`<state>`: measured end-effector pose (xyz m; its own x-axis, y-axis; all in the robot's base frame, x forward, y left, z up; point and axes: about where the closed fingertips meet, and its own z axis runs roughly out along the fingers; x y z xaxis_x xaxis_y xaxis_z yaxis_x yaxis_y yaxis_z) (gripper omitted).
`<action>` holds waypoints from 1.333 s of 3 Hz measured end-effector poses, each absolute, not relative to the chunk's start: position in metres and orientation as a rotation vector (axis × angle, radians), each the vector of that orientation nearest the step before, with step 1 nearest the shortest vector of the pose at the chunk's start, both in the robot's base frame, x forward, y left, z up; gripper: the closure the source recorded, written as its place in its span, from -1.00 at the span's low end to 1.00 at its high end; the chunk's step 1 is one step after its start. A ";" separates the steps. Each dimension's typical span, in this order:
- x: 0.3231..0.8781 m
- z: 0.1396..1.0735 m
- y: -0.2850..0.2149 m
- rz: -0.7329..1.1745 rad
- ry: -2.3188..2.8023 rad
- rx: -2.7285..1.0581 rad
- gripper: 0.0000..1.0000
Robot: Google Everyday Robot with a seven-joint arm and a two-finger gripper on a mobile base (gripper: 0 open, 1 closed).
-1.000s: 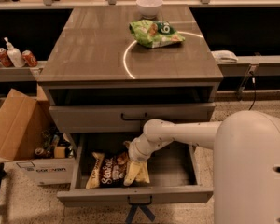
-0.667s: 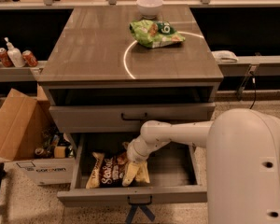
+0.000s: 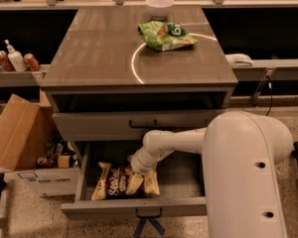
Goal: Pick brown chip bag from middle drawer and place on counter
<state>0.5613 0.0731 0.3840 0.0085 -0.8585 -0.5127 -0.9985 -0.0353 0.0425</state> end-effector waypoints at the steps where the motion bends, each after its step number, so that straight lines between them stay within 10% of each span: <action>1: 0.562 0.384 0.074 0.585 1.906 -1.967 -0.15; 4: 0.546 0.460 0.045 0.632 1.722 -1.837 1.00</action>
Offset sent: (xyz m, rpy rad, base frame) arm 0.0020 -0.0096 0.0337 0.0427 -0.0632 0.0079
